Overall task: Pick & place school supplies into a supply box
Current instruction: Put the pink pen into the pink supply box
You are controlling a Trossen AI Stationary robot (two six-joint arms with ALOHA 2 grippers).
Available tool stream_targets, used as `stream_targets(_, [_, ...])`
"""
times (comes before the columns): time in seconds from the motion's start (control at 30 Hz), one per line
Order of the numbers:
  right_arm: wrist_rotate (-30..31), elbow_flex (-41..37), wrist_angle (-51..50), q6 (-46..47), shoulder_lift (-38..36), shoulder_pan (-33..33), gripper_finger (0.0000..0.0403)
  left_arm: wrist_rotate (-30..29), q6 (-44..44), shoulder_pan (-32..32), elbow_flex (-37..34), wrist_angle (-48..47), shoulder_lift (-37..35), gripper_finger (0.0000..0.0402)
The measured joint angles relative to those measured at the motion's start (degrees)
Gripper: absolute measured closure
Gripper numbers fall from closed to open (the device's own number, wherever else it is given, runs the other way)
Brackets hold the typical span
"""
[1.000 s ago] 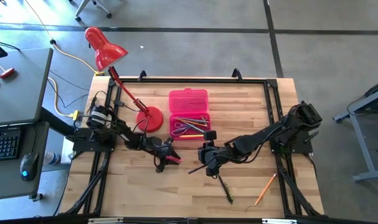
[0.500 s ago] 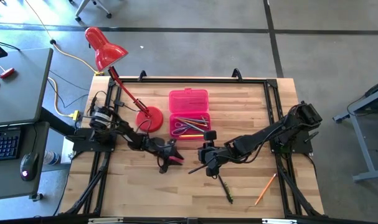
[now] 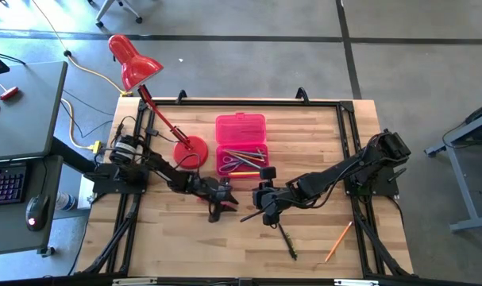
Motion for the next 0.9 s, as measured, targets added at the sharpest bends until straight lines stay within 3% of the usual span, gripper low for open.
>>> stream_targets(0.17, [-0.1, 0.0, 0.0, 0.1, 0.0, 0.0, 0.032, 4.4, 3.3, 0.2, -0.4, 1.8, 0.1, 0.0229])
stream_targets(0.9, [-1.5, 0.0, 0.3, 1.1, 0.0, 0.0, 0.032, 2.7, -2.3, 0.0, -4.3, 5.3, 0.2, 0.0229])
